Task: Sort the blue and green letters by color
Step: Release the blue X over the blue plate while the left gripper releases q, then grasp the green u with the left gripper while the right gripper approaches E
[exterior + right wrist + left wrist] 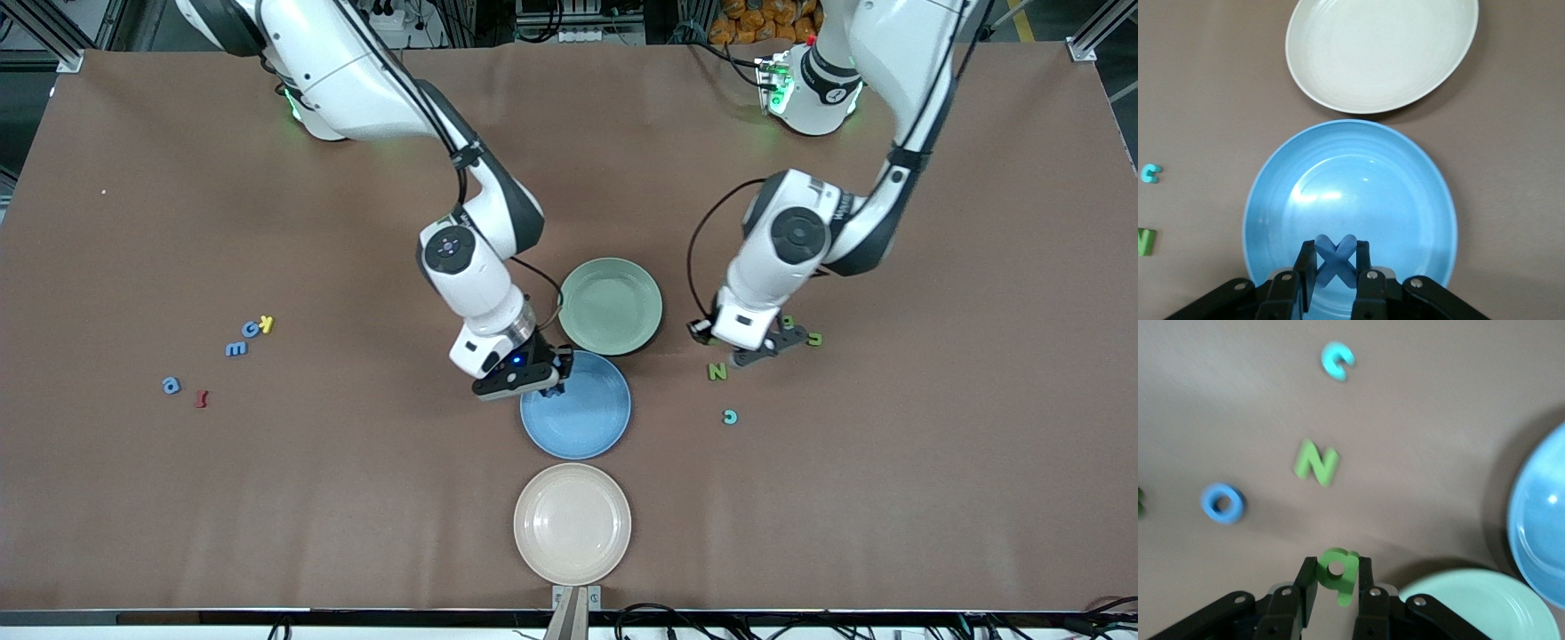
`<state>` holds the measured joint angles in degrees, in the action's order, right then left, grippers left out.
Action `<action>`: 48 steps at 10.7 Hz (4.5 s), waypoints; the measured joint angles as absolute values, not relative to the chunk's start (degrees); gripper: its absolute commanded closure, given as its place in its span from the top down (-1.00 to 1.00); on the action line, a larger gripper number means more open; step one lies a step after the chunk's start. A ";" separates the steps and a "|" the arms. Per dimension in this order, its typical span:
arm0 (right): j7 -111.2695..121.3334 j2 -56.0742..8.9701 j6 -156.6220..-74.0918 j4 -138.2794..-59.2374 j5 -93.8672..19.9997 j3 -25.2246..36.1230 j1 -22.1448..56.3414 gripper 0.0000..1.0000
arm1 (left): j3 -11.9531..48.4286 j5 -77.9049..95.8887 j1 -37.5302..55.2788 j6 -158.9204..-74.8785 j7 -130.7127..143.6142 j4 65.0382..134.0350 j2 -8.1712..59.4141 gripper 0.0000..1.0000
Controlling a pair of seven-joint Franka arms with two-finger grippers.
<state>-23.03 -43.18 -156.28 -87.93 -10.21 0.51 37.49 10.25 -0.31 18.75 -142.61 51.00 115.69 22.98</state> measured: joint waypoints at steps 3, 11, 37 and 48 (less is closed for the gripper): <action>-26.35 -43.48 -156.33 -86.87 -10.20 0.77 37.99 1.00 | 10.44 -0.31 25.52 -142.61 59.74 113.76 25.24 -1.00; -11.18 -42.04 -139.36 -85.07 -8.53 1.89 24.48 1.00 | 9.39 -0.67 30.92 -142.61 67.90 106.75 31.53 1.00; -34.38 -24.97 -151.47 -120.07 0.80 6.02 -7.22 1.00 | 2.69 -4.29 5.55 -149.70 1.42 128.81 21.82 1.00; -37.75 -26.59 -159.56 -127.57 0.75 5.88 -8.13 0.80 | 2.88 -5.91 4.55 -152.43 -0.59 127.45 25.69 1.00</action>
